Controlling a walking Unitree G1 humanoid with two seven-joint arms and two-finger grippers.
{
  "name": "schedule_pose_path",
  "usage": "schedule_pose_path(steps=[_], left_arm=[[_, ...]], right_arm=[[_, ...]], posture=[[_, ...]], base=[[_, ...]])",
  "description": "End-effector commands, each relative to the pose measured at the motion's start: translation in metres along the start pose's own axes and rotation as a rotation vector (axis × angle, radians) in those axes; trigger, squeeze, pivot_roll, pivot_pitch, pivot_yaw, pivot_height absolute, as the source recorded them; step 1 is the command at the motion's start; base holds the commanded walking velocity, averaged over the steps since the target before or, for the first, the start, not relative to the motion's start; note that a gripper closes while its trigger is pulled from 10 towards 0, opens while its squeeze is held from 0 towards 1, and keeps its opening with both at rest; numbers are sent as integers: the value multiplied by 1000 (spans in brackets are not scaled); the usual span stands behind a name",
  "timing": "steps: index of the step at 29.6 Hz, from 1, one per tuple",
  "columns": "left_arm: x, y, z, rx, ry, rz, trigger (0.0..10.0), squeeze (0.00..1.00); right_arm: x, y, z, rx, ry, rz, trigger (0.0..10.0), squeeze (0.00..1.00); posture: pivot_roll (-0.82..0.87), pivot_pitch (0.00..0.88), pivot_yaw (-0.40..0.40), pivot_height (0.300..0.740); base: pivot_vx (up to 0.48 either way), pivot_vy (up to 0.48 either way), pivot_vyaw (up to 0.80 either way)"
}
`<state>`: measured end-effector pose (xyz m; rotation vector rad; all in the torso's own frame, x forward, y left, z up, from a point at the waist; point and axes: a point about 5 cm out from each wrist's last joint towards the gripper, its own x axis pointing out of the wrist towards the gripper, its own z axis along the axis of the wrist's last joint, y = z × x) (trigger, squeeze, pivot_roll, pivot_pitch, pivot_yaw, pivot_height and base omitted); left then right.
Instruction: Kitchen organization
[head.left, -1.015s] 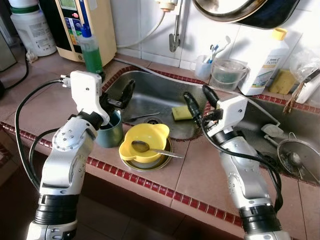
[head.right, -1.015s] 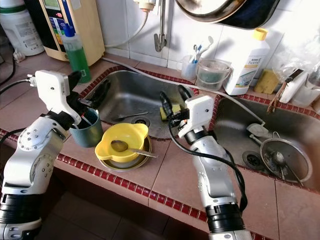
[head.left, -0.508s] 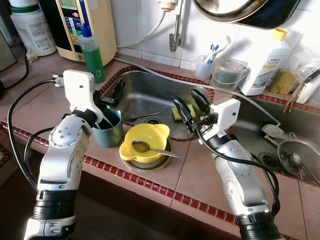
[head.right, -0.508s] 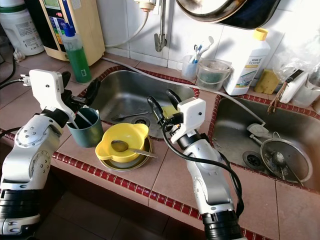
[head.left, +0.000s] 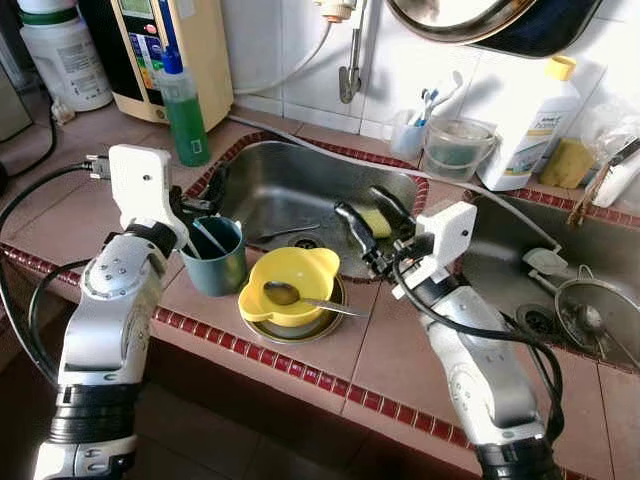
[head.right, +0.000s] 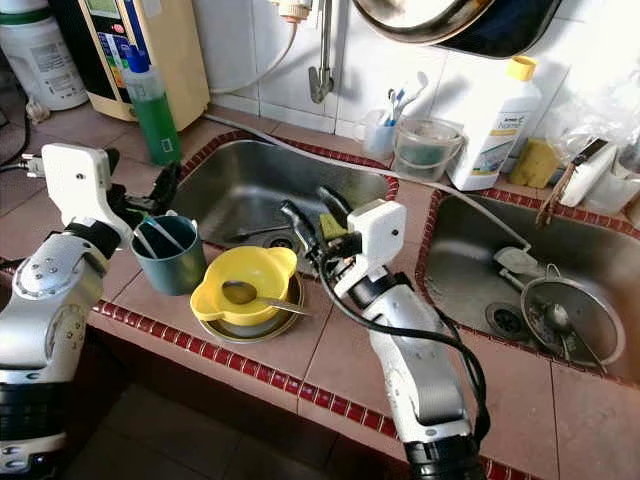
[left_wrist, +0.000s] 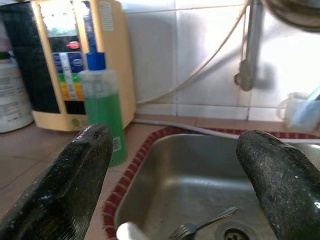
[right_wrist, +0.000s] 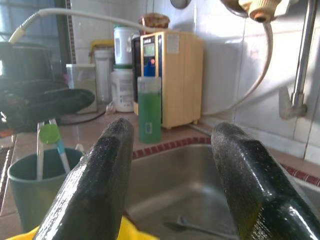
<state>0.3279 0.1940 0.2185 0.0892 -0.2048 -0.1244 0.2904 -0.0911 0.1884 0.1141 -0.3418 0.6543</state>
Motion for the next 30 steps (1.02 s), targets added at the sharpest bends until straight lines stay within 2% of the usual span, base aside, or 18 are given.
schedule_pose_path(steps=[1,14,30], left_arm=[[-2,5,1,13,8,19,10000,0],[-10,11,-11,35,83,47,10000,0],[-11,7,-19,7,131,41,10000,0]], right_arm=[[-1,3,5,-3,-10,16,10000,0],[-6,12,5,10,10,62,10000,0],[-11,27,13,21,24,129,10000,0]], posture=[[-164,50,-13,740],[-158,53,-26,740],[-172,68,-35,740]], base=[[0,0,0],[0,0,0],[0,0,0]])
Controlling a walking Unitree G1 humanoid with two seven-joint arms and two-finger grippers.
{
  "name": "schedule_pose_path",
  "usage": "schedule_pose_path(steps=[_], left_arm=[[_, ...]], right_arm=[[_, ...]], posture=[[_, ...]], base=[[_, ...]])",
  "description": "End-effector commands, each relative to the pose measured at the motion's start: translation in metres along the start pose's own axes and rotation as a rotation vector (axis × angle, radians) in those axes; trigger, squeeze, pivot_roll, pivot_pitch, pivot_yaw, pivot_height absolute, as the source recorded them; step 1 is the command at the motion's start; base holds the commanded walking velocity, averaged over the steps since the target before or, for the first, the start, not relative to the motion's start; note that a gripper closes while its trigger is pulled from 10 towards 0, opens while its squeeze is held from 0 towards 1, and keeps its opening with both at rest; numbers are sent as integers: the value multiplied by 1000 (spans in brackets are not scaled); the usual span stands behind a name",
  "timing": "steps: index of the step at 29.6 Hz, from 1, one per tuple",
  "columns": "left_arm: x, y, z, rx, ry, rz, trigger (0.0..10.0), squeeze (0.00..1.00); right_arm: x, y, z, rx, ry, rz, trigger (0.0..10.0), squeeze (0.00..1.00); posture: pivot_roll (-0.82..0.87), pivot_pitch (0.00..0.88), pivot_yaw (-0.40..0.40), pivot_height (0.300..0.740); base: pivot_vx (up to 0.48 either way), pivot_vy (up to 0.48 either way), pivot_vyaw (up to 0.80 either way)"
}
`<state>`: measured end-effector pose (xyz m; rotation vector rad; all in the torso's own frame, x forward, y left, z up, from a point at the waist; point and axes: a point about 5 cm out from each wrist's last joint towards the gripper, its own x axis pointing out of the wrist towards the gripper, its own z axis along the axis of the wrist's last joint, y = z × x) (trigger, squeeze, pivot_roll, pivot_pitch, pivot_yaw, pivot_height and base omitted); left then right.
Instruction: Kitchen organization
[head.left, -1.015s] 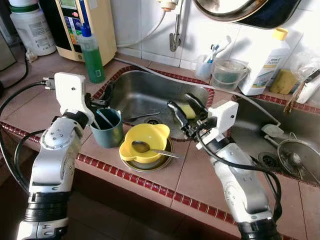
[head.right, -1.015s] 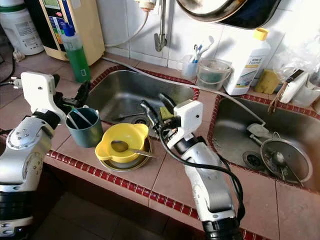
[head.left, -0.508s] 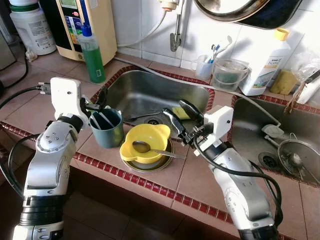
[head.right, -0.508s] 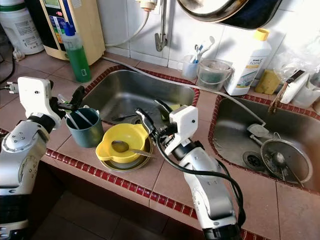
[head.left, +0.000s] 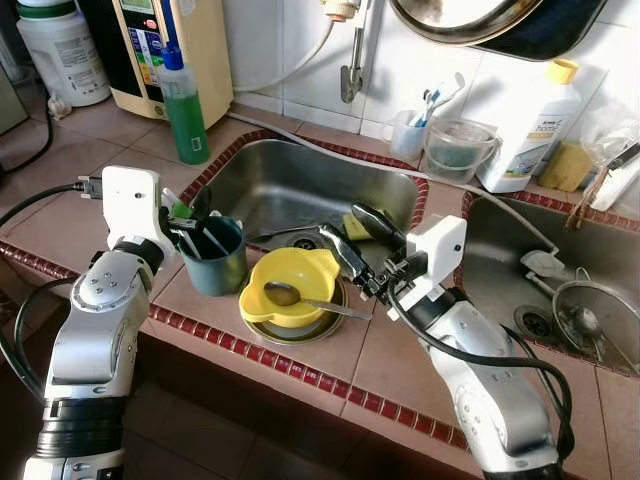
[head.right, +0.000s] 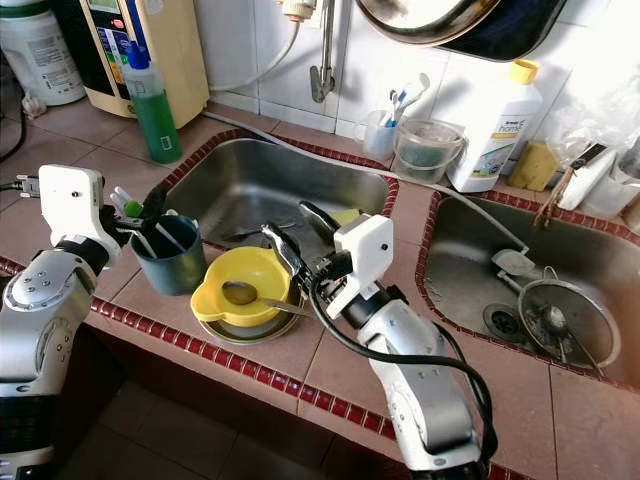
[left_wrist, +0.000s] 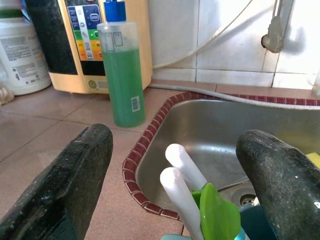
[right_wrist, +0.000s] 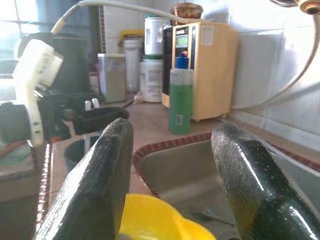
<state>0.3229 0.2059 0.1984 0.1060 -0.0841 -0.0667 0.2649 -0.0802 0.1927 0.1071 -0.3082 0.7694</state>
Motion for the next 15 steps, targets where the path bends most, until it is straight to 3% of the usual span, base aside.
schedule_pose_path(steps=[1,15], left_arm=[[-1,-2,0,-9,9,-13,10000,0],[-2,-5,-2,-21,26,-37,10000,0]], right_arm=[[0,3,4,-5,-8,18,10000,0],[-2,9,6,8,5,56,10000,0]], posture=[[-172,68,-35,740],[-167,70,-43,740]], base=[[0,0,0],[0,0,0]])
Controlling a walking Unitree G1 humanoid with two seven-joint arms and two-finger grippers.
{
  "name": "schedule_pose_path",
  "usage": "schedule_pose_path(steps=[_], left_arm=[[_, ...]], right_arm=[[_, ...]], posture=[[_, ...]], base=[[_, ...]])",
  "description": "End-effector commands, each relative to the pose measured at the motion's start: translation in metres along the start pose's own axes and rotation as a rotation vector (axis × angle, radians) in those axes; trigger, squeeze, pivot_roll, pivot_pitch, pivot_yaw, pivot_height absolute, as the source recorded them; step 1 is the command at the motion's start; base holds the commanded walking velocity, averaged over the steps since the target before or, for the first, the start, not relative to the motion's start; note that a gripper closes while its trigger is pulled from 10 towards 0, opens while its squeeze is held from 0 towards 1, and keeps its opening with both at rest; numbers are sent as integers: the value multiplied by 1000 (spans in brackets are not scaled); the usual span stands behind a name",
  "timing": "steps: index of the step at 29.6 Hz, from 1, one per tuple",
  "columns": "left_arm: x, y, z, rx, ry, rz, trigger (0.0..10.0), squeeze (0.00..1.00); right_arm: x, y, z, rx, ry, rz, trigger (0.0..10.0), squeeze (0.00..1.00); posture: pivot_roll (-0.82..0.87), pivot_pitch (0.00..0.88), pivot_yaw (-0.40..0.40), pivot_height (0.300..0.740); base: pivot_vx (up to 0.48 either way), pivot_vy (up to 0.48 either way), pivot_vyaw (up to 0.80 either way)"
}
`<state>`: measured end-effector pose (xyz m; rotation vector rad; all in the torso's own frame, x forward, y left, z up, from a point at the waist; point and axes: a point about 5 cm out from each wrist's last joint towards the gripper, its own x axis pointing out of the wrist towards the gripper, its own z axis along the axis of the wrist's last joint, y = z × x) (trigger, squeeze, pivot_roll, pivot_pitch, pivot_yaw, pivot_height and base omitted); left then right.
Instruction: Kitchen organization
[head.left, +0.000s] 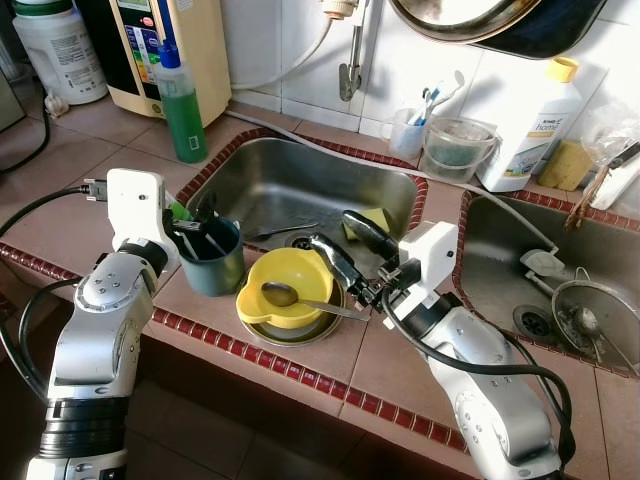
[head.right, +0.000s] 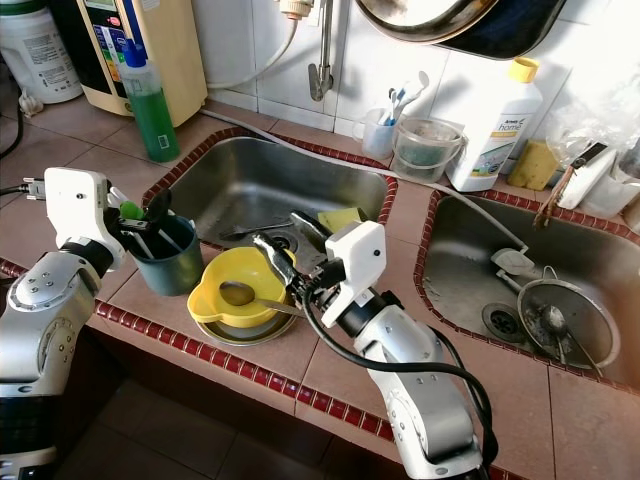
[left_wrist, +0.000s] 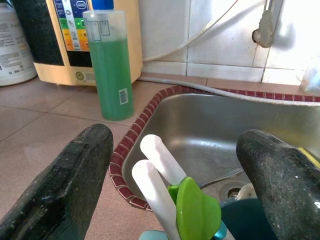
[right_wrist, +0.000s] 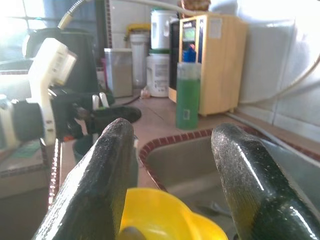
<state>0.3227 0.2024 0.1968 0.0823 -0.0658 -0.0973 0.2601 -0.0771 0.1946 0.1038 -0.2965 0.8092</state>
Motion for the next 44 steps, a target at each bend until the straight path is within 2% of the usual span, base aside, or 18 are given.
schedule_pose_path(steps=[1,9,15,16,18,19,44], left_arm=[[-1,0,-1,1,13,-2,10000,0],[-4,3,1,4,6,9,10000,0],[-5,3,2,-6,-2,4,10000,0],[-6,3,3,-13,-8,2,3765,0],[-6,3,3,-20,-10,2,3569,0],[-6,2,5,-29,-20,-6,0,0],[-6,-3,13,-30,-50,-66,0,0]], right_arm=[[-1,4,3,2,-5,23,10000,0],[-2,23,4,55,0,95,10000,0],[-3,29,3,62,7,119,10000,0],[-3,30,3,62,10,120,10000,0],[-4,30,3,61,13,120,10000,0],[-4,30,3,61,15,120,10000,0],[-7,35,4,46,25,140,10000,0]], posture=[[-167,70,-43,740],[-161,74,-52,740],[-159,76,-49,740],[-159,76,-49,740],[-160,74,-49,740],[-161,74,-47,740],[-162,61,-31,740]], base=[[0,0,0],[0,0,0],[0,0,0],[0,0,0],[0,0,0],[0,0,0],[0,0,0]])
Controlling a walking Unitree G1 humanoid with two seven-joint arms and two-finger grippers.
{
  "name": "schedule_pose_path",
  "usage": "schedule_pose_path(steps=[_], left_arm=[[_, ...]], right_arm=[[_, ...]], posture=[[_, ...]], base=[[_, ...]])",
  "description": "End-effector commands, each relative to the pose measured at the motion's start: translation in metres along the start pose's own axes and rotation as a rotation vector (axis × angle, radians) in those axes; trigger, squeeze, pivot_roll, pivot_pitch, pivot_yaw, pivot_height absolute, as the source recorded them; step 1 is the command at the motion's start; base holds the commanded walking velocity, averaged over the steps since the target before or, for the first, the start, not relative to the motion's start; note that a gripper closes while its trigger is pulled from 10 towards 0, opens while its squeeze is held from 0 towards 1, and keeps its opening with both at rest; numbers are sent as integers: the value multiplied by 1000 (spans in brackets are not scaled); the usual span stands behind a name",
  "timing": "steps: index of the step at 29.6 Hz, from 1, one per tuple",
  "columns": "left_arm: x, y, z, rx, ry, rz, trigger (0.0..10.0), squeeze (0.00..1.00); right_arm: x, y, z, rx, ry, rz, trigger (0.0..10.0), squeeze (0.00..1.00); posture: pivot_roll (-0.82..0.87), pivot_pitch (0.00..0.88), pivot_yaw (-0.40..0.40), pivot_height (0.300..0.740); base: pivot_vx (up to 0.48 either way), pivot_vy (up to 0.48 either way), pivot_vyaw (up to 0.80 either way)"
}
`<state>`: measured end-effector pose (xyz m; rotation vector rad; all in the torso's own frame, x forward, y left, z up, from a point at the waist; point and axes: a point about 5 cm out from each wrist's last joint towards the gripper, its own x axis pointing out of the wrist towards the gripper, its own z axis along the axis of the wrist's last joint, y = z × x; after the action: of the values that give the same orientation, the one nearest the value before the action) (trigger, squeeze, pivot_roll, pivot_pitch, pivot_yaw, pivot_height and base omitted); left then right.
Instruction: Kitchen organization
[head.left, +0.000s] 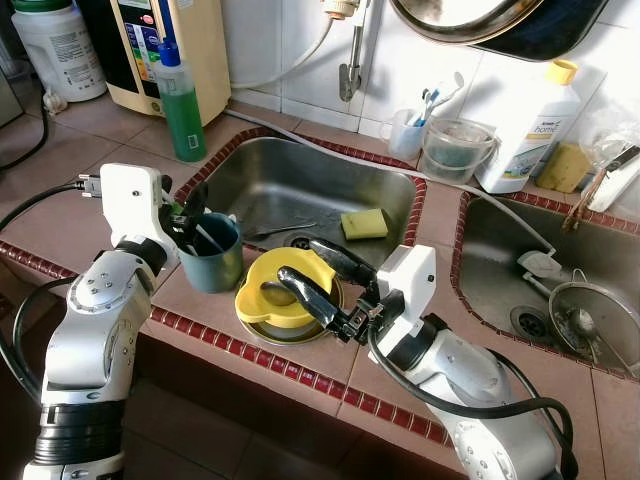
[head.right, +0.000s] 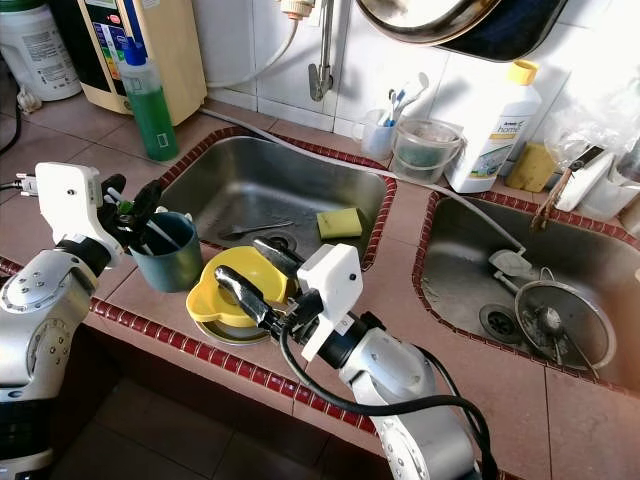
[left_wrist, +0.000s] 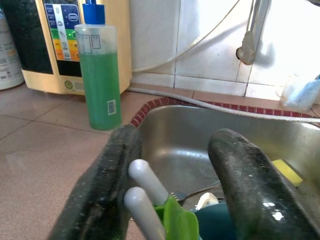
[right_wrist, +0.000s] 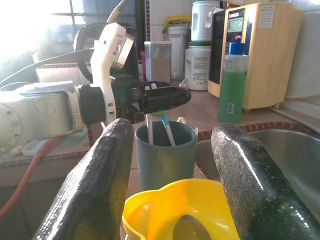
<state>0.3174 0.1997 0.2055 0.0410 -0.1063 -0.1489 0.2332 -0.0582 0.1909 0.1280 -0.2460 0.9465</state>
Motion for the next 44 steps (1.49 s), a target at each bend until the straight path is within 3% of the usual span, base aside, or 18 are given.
schedule_pose_path(steps=[1,34,35,37,38,44], left_arm=[[-1,-1,3,10,-5,-19,0,0],[2,-3,11,-23,-24,-31,0,0],[2,-4,11,-22,-22,-34,4392,0],[2,-4,11,-21,-20,-37,4392,0],[2,-4,11,-23,-18,-38,10000,0],[2,-9,17,-32,-40,-65,10000,0]], right_arm=[[-1,3,6,-16,-9,14,10000,0],[-1,-1,19,-24,-39,0,10000,0],[-1,-1,19,-25,-38,0,10000,0],[-1,-1,19,-25,-38,0,10000,0],[-1,-1,18,-25,-37,0,10000,0],[-2,-1,18,-26,-32,-2,10000,0]], posture=[[-162,61,-31,740],[-165,73,-30,740],[-167,73,-28,740],[-167,73,-28,740],[-167,73,-28,740],[-171,74,-27,740]], base=[[0,0,0],[0,0,0],[0,0,0],[0,0,0],[0,0,0],[0,0,0]])
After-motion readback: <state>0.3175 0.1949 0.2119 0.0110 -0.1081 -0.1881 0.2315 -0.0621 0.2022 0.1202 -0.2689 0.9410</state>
